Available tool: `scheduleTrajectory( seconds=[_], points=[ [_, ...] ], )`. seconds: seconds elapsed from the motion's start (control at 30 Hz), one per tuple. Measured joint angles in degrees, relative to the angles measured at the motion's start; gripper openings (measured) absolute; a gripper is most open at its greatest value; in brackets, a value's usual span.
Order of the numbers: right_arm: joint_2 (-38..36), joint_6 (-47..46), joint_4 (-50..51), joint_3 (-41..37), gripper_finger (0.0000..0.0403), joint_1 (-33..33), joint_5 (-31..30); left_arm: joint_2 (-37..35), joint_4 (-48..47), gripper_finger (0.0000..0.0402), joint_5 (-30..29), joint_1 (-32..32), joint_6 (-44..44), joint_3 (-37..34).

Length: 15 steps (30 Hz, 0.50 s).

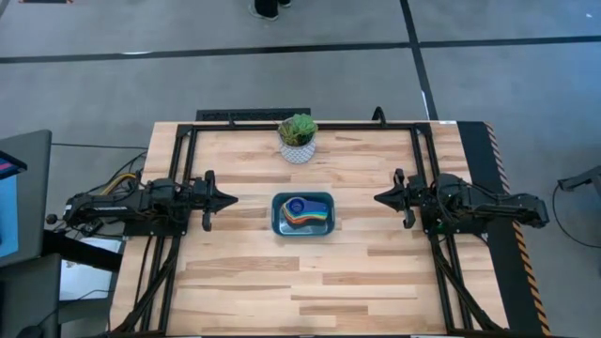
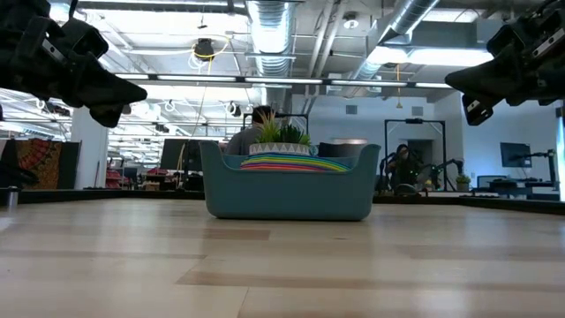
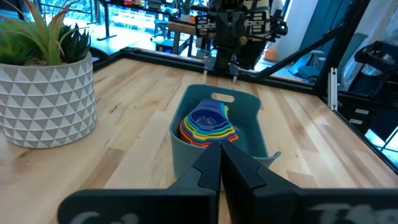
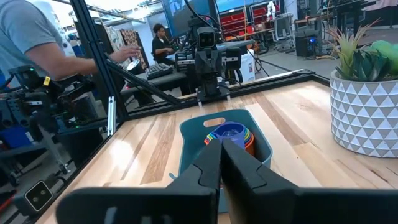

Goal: Nest measuring cups in basket
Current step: Return to Home Position

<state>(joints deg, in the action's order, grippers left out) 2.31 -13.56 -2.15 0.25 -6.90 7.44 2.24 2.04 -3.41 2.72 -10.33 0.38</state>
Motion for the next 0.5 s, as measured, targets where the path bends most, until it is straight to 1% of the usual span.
scheduleTrajectory(
  seconds=[0.5],
  points=[
    [0.0,0.0,0.0,0.0,0.0027,0.0,0.0,0.0,0.0,0.0,0.0,0.0,0.0,0.0]
  ],
)
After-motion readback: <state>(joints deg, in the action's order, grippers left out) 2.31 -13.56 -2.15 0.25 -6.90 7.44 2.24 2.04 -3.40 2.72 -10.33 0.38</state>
